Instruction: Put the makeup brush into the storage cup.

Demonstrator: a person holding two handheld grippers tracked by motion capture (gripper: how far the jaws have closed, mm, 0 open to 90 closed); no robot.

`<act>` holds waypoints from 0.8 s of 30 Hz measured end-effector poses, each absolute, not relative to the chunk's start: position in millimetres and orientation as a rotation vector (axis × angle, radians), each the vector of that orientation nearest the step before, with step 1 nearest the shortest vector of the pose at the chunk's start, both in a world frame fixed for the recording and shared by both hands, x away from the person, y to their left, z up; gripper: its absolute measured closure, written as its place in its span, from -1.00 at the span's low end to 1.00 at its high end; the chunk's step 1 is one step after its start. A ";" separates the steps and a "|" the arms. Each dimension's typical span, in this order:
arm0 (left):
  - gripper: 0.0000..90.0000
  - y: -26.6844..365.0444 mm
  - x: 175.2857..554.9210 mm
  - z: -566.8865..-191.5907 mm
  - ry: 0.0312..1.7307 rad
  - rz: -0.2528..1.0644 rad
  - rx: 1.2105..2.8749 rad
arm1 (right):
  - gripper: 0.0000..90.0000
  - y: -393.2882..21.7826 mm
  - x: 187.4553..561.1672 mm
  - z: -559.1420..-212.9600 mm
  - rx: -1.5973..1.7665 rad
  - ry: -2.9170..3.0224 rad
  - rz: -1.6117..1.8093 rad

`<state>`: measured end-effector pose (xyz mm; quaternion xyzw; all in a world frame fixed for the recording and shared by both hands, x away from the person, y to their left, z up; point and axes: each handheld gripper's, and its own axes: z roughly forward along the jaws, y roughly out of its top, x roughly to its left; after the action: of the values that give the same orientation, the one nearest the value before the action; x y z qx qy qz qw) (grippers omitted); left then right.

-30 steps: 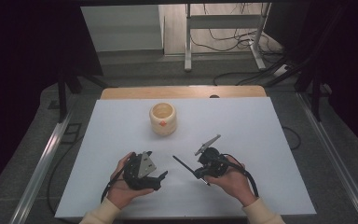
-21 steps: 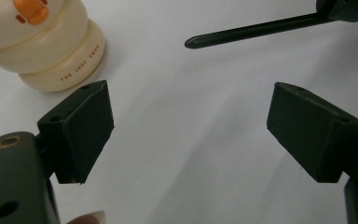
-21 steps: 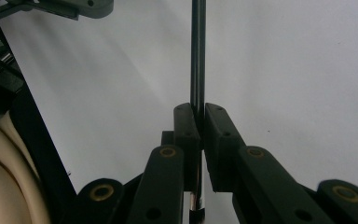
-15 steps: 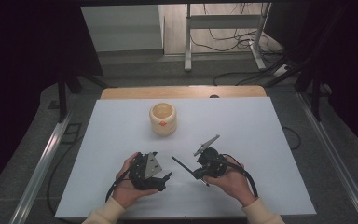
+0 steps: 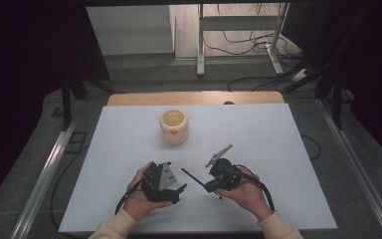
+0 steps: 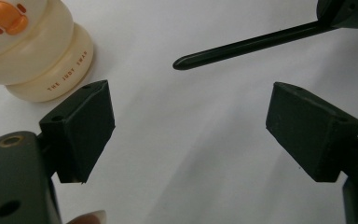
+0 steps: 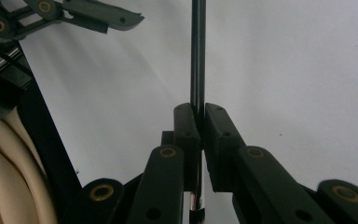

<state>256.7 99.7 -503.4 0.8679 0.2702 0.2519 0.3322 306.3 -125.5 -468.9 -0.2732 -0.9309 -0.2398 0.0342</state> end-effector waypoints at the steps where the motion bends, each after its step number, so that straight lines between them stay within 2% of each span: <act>1: -0.66 98.8 256.7 -504.4 0.711 0.653 2.261 | 0.85 -125.2 306.3 -468.8 -0.839 -2.862 -0.737; 24: -0.68 85.1 262.3 -508.8 0.666 0.674 2.311 | 0.85 -122.2 305.4 -470.4 -0.810 -2.855 -0.728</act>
<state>262.3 85.1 -508.8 0.8777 0.2527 0.2562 0.3163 305.4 -122.2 -470.4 -0.2648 -0.9335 -0.2381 0.0427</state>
